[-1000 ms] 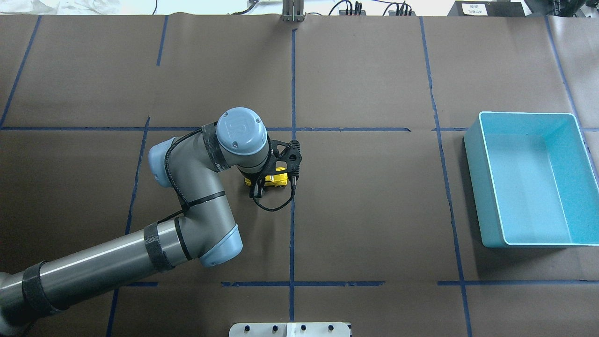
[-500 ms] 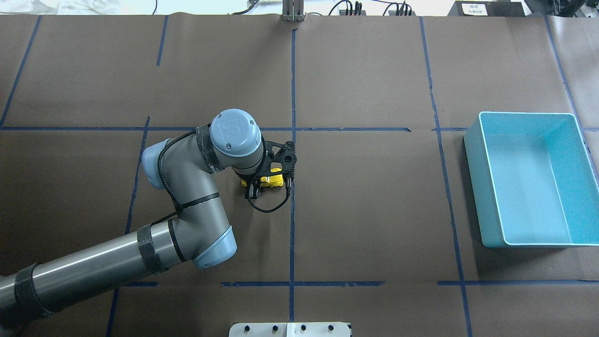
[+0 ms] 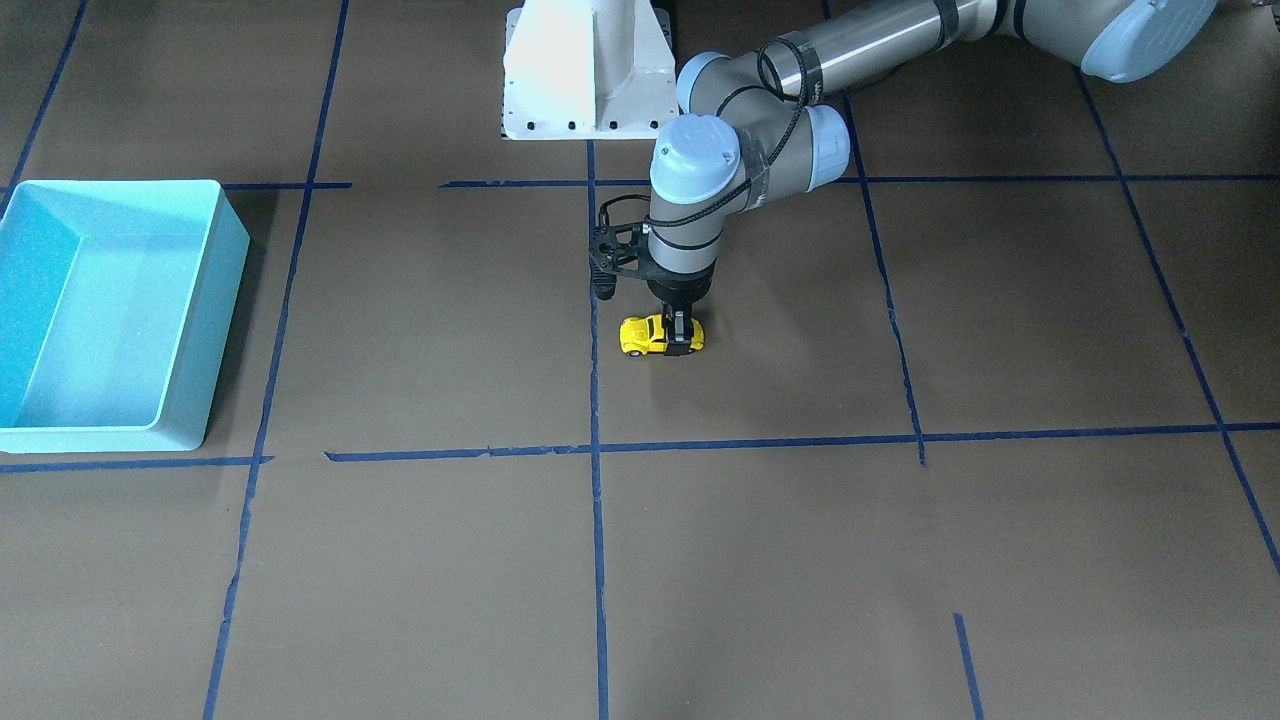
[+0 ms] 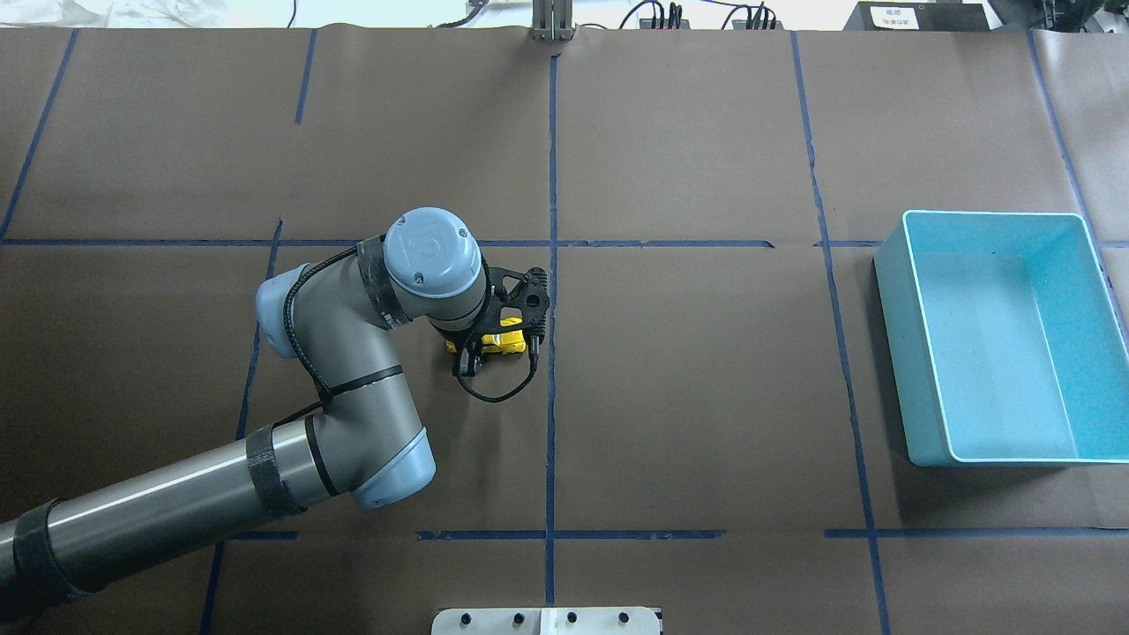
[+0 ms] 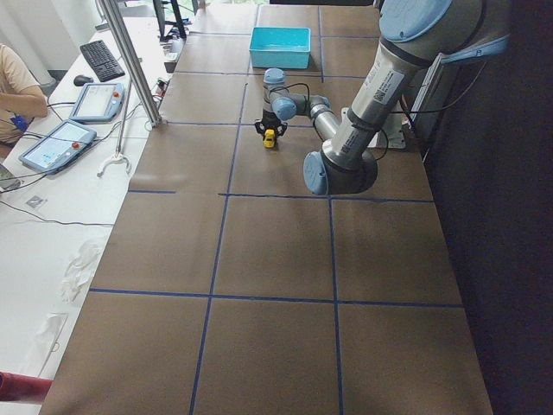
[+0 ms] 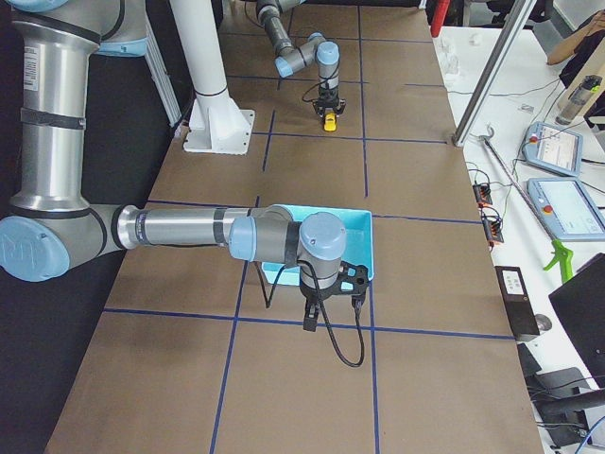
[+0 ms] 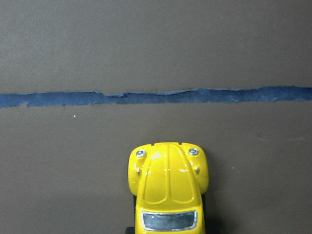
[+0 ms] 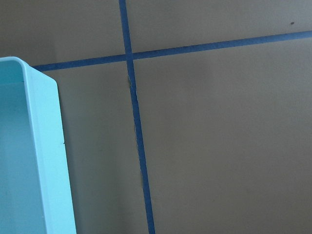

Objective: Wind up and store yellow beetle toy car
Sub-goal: 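Drag the car back toward the robot along the table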

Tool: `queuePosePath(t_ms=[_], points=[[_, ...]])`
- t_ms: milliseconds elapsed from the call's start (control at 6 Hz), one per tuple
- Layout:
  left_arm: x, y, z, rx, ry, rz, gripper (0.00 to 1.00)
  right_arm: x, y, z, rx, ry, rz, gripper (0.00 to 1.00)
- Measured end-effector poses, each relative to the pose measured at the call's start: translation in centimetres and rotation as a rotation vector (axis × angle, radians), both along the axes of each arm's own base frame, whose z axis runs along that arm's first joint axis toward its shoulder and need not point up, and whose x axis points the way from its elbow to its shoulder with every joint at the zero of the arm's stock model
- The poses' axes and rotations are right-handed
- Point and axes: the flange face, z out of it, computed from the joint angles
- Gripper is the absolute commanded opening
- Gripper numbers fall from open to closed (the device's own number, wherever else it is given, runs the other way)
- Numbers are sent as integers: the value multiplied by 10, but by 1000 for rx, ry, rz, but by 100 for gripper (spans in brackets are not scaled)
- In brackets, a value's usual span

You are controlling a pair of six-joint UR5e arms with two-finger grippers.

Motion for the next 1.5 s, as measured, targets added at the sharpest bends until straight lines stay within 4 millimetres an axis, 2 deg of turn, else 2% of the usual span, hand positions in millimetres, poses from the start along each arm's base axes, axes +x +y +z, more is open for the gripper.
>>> queuePosePath(t_ms=[1500], points=[[-20,4,17,2,-4,-14,2,0,0,0,0,1,0,100]])
